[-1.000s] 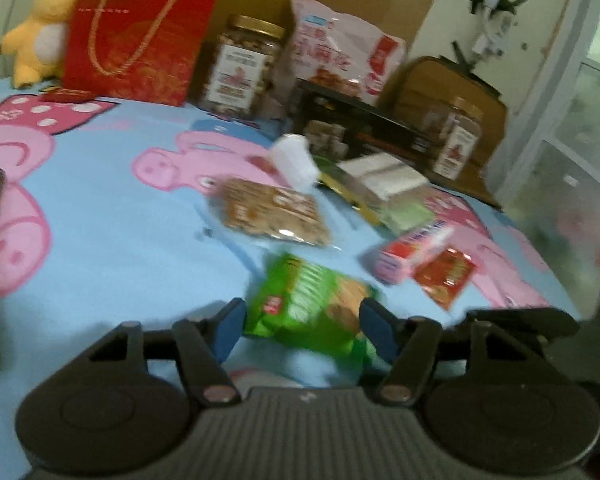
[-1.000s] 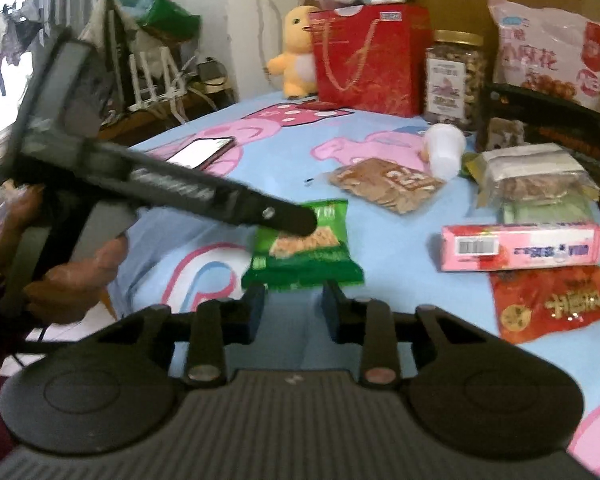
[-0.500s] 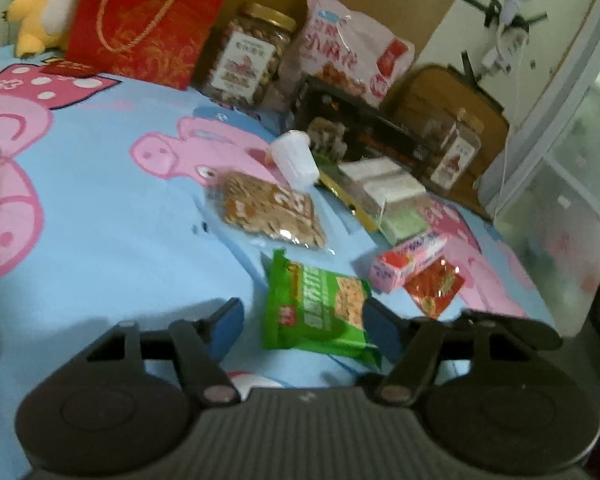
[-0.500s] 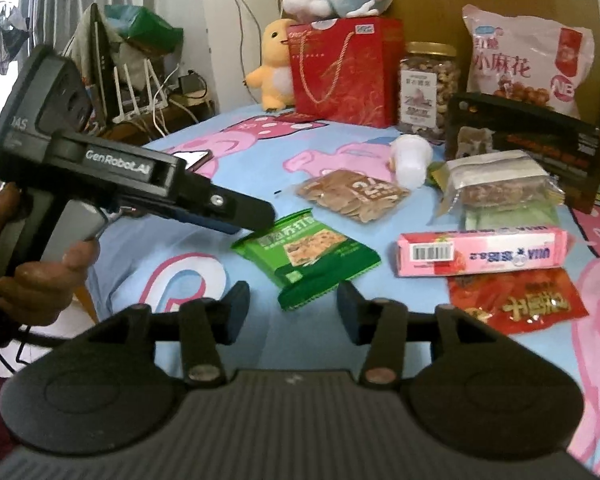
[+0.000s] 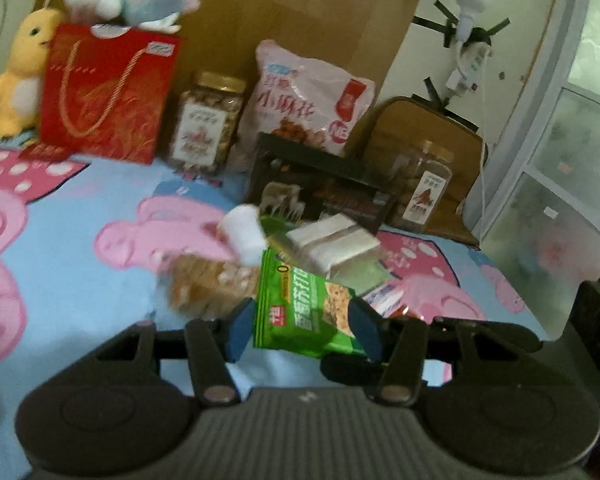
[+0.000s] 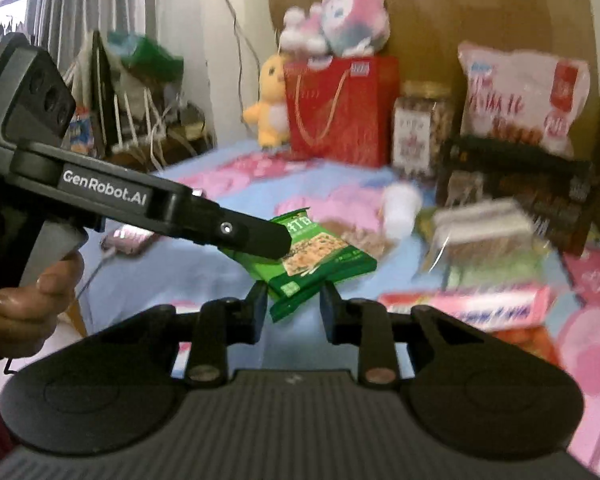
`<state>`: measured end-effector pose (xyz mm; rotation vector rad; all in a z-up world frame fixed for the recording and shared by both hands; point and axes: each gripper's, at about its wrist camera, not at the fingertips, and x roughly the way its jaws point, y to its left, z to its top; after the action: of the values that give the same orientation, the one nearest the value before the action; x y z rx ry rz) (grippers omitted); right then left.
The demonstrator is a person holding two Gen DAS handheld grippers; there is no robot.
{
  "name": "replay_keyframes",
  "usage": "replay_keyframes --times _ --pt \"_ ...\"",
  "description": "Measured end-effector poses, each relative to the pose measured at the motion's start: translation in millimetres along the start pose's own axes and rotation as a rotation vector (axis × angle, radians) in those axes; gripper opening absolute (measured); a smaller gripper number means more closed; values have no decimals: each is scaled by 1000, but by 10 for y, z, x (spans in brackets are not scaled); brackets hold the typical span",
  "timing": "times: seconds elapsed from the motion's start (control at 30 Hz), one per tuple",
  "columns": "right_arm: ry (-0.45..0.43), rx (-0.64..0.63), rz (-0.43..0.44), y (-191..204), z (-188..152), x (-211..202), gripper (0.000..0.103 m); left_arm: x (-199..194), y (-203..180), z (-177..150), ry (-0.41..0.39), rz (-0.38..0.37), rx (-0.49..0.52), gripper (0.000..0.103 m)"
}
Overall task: Organize snacks
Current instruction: 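Carry the green bag into the black box and open the left tool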
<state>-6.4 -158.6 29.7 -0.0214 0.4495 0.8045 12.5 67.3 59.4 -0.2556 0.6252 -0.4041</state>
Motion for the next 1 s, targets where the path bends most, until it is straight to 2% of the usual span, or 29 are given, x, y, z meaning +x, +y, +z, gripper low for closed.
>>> replay_keyframes --times 0.23,0.4,0.57,0.77,1.0 --pt "-39 38 -75 -445 102 -83 31 519 -334 314 18 -14 69 51" --pt "-88 31 -140 -782 245 -143 31 866 -522 658 -9 -48 107 51" --pt "-143 24 -212 -1108 455 -56 32 1288 -658 1047 -42 -51 143 51" --pt "-165 37 -266 -1541 731 243 32 1835 -589 1420 -63 -43 111 51" --pt "-128 37 -316 -1871 811 612 32 2337 -388 1555 -21 -19 60 51"
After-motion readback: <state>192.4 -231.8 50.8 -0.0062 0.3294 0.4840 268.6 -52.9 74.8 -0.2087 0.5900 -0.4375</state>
